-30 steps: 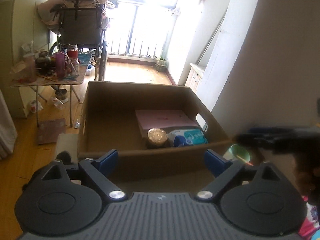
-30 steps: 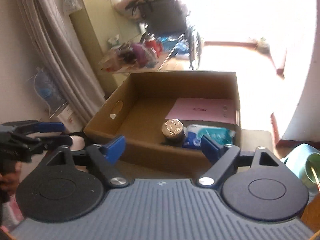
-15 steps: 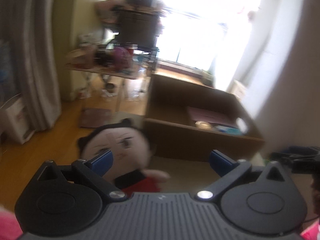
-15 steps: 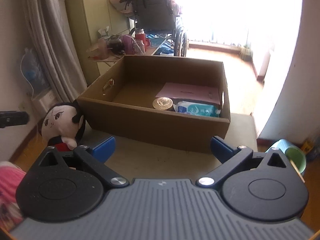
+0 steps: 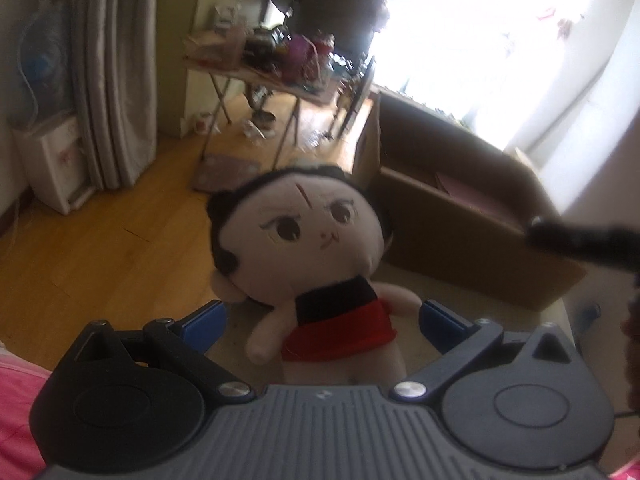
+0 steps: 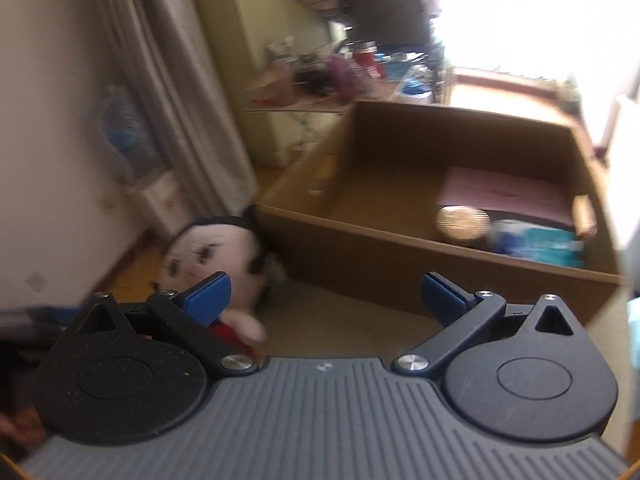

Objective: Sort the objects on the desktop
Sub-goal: 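Grasp the plush doll's head with the right gripper while the left gripper grasps its body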

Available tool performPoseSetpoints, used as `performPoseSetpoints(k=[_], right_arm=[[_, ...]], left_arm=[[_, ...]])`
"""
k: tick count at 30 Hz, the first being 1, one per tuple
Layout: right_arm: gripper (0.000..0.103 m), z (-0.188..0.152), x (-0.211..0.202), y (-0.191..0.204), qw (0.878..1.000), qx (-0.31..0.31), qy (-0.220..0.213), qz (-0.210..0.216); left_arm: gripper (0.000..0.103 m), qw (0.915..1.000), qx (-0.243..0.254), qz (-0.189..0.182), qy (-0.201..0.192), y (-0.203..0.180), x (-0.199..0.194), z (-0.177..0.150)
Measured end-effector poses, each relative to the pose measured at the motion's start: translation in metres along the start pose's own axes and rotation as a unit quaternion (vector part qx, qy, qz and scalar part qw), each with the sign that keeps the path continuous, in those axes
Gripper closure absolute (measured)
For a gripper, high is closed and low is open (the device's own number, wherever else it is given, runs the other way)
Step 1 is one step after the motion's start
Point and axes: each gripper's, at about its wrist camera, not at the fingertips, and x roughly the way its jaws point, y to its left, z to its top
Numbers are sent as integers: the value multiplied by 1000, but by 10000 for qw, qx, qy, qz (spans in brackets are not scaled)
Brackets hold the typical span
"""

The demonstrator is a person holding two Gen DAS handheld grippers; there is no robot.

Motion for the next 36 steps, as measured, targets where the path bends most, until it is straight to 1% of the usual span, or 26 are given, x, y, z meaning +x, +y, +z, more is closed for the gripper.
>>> performPoseSetpoints(k=[2,4,6,7,10,14,16,19,24,29,36], right_arm=[[1,2,18,4,9988,209,120,425],[1,3,39,8,9943,520,375,857],[1,3,60,11,9885,738,638,1159],[1,2,69,14,9866,760,750,1231],[1,1,95,24,9819,730,1093,1367],[1,0,120,34,9760,639,1388,1552],[1,0,130,37,9734,655,1508,1595],[1,-1,144,39,9683,740,1670,1701],[1,-5,159,44,9501,1034,2046,2118],[1,-7,157,58,9548,802,2090,1958],[1,-18,149,64,9498,695,2265,2044]], left_arm=[[0,9999,2,-69,111,0,10,-3],[0,9997,-5,-124,224,0,20,-4],[0,9994,-3,-147,315,1,27,-6],[0,9992,8,-167,355,1,31,-6],[0,9986,39,-219,475,3,39,-7],[0,9976,91,-325,606,6,48,-8],[0,9967,62,-378,720,9,53,-9],[0,9960,118,-423,780,11,59,-10],[0,9947,253,-510,850,10,60,-14],[0,9942,126,-618,875,11,55,-19],[0,9928,93,-643,1006,8,39,-32]])
